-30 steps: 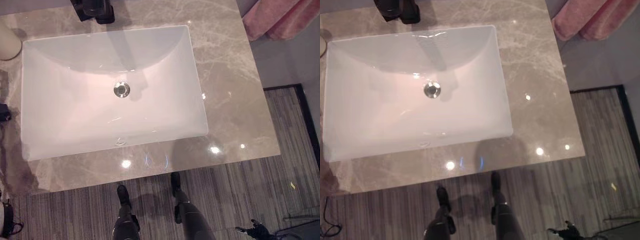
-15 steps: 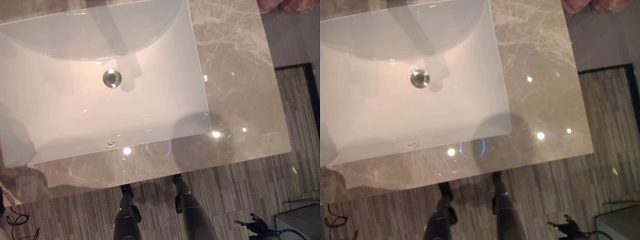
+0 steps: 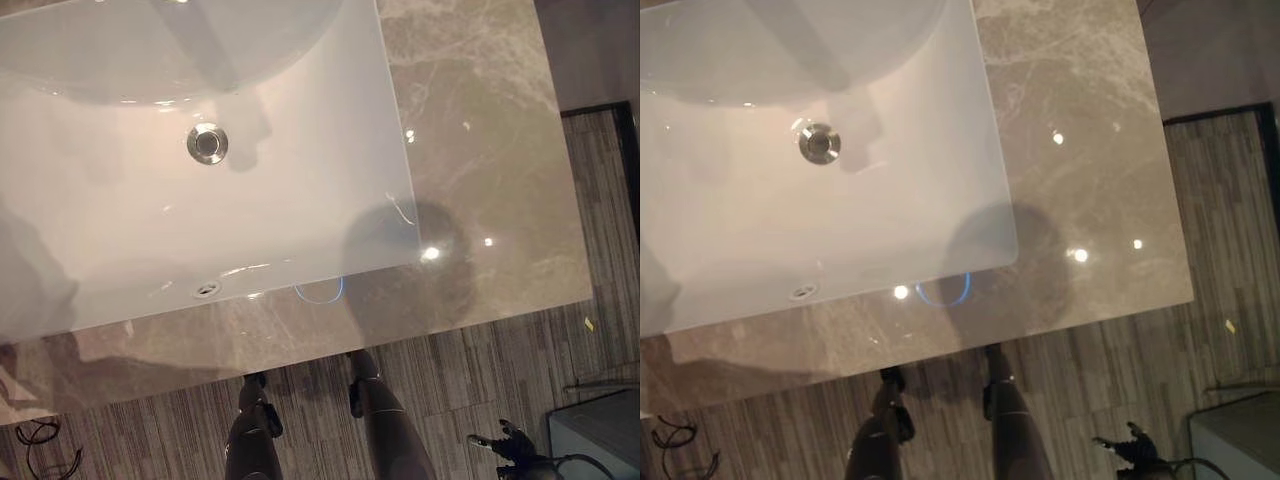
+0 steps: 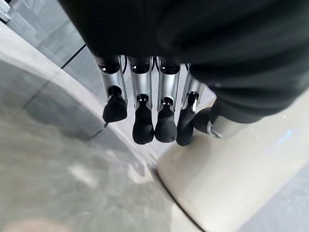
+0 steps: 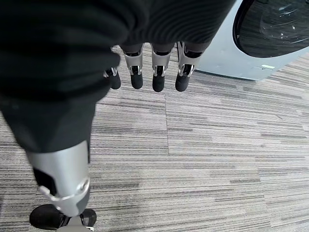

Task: Put brush and paste in cup on sink, flatten towel.

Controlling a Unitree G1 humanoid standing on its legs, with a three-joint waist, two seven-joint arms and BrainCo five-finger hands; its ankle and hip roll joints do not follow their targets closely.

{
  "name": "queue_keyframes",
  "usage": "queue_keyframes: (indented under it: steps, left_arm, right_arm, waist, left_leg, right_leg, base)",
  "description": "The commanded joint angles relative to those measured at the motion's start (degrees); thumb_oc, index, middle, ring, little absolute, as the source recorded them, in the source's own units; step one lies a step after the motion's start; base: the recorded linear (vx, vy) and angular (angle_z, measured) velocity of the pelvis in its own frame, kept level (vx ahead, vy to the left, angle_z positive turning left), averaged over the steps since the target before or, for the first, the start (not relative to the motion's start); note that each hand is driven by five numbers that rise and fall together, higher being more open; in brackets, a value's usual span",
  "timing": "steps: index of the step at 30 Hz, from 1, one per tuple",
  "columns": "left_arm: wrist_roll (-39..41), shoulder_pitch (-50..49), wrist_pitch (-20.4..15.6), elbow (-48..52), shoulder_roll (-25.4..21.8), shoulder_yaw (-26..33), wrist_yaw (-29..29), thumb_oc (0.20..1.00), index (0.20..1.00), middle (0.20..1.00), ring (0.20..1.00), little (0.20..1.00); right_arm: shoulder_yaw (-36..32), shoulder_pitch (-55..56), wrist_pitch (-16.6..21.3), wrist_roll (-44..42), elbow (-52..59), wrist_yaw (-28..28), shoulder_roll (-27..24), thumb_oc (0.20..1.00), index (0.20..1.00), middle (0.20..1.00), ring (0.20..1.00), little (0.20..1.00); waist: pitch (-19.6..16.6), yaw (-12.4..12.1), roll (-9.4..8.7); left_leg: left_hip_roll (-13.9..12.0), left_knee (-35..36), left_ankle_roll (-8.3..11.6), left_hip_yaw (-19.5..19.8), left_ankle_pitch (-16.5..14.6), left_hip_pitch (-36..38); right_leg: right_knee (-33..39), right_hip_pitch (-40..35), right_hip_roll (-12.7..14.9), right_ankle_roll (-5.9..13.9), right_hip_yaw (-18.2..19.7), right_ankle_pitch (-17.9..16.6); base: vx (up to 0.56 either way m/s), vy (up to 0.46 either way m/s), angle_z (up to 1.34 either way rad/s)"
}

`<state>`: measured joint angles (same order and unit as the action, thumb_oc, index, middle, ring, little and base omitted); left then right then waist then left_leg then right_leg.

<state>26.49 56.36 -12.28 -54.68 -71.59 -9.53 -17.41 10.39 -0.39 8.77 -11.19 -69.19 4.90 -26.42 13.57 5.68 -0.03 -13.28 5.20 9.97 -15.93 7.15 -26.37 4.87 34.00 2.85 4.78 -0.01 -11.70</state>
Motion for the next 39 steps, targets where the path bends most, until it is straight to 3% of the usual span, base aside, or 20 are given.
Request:
queue_keyframes:
  steps: [1, 7, 18, 27, 39]
  left_arm:
    - [-0.97, 0.57, -0.81, -2.31, 1.51, -4.01, -0.91, 0.200, 0.200, 0.200, 0.200, 0.200]
    - [-1.60, 2.17, -1.14, -2.57, 2.47, -5.70, -1.15, 0.200, 0.200, 0.200, 0.200, 0.200]
    - [-2.79, -1.96, -3.88, 11.19, 5.82, -5.28, -1.66, 0.200, 0.200, 0.200, 0.200, 0.200]
    - [-4.97, -4.54, -3.61, 13.90, 6.56, -4.06, -1.42, 0.200, 0.200, 0.200, 0.200, 0.200]
    - [-7.74, -27.29, -3.18, 23.82, 7.35, 10.92, 1.86, 0.200, 0.200, 0.200, 0.200, 0.200]
  right_arm:
    - [1.28, 0.19, 0.32, -2.19, 0.52, 1.02, -2.34, 1.000, 1.000, 1.000, 1.000, 1.000]
    - [1.24, 0.09, 0.67, -3.09, 0.66, 1.12, -2.19, 1.000, 1.000, 1.000, 1.000, 1.000]
    - [0.70, 0.90, 1.07, -2.85, 0.66, 1.50, -1.64, 1.000, 1.000, 1.000, 1.000, 1.000]
    - [0.67, 0.55, 0.84, -2.36, 0.27, 1.23, -1.30, 1.000, 1.000, 1.000, 1.000, 1.000]
    - [-2.28, 1.06, -0.08, 0.22, -1.58, 0.73, -1.65, 1.000, 1.000, 1.000, 1.000, 1.000]
  waist:
    - [0.15, 2.78, -1.25]
    - [0.21, 3.25, -1.33]
    - [-0.63, 3.35, -0.70]
    - [-1.28, 3.21, -0.45]
    - [-2.77, 0.91, -0.64]
  left_leg:
    - [-0.59, -0.20, 0.34, 4.02, 2.73, -0.41]
    - [-0.78, -0.20, 0.42, 3.78, 2.69, -0.97]
    - [-0.58, -0.20, 0.31, 3.83, 2.50, -1.18]
    - [-0.48, -0.20, 0.26, 4.45, 2.41, -1.17]
    - [-0.07, -0.20, 0.16, 4.76, 1.62, 3.58]
  right_leg:
    - [0.13, -2.67, 4.14, 5.90, -1.14, 0.76]
    - [0.13, -1.63, 3.98, 5.90, -0.56, 0.51]
    - [0.13, -1.25, 4.07, 5.71, -0.66, 0.65]
    - [0.13, -2.12, 4.19, 5.82, -1.84, 0.85]
    - [0.13, -7.65, 4.64, 5.50, -3.23, 1.86]
  base:
    - [0.00, -0.007, -0.04]
    - [0.00, -0.001, -0.01]
    - [0.00, 0.000, 0.00]
    - [0.00, 0.000, 0.00]
    - [0.00, 0.001, 0.00]
